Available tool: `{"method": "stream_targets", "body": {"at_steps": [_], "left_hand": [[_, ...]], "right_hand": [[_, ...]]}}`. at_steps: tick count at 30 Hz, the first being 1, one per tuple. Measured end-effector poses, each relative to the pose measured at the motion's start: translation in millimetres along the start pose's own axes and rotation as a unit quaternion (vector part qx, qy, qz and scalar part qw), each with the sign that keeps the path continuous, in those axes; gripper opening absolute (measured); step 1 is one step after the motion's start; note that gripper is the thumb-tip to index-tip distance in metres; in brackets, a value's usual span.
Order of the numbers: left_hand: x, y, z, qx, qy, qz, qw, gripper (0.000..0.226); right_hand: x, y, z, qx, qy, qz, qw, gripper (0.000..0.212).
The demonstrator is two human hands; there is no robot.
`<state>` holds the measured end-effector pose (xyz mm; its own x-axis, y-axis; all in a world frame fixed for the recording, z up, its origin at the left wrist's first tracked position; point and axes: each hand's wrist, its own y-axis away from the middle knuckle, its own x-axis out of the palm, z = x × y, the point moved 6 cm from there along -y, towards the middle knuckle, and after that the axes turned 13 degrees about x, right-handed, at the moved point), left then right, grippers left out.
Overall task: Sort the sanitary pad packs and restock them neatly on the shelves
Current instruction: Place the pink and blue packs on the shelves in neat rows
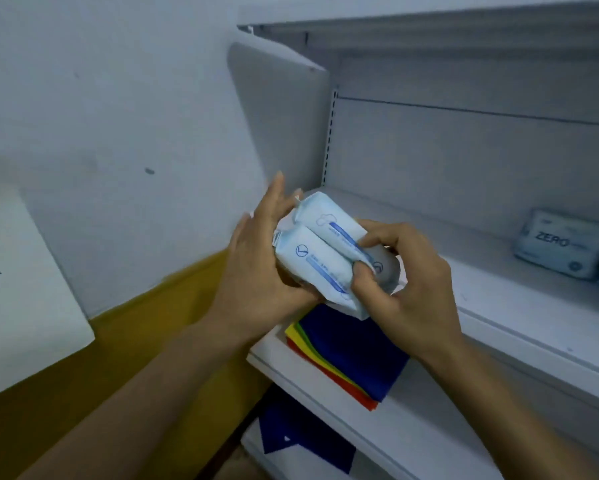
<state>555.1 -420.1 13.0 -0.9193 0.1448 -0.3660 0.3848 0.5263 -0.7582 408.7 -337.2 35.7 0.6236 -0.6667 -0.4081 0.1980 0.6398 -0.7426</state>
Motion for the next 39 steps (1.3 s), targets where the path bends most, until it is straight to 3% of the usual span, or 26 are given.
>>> {"method": "stream_targets", "body": {"at_steps": [6, 12, 18, 22, 27, 35, 39], "left_hand": [[16, -14, -18, -0.019, 0.101, 0.028, 0.994, 0.088], [29, -13, -17, -0.078, 0.178, 0.076, 0.978, 0.084], [36, -19, -13, -0.090, 0.263, 0.021, 0.960, 0.074], [50, -21, -15, -0.095, 0.329, 0.025, 0.939, 0.070], [77, -22, -9, -0.118, 0.349, 0.031, 0.929, 0.074], [147, -39, -6, -0.134, 0.362, 0.153, 0.910, 0.084], [184, -60, -9, -0.120, 0.354, 0.201, 0.906, 0.072]], "right_hand": [[-23, -2, -13, 0.115, -0.133, 0.012, 0.984, 0.023], [-26, -3, -23, 0.188, -0.215, 0.037, 0.958, 0.029], [-25, -1, -26, 0.226, -0.293, 0.061, 0.927, 0.063], [-27, 5, -34, 0.237, -0.264, 0.093, 0.930, 0.089], [-41, 9, -55, 0.271, -0.270, 0.119, 0.916, 0.064], [-92, 13, -110, 0.314, -0.251, 0.012, 0.916, 0.053], [-113, 5, -140, 0.309, -0.259, 0.021, 0.915, 0.055]]}}
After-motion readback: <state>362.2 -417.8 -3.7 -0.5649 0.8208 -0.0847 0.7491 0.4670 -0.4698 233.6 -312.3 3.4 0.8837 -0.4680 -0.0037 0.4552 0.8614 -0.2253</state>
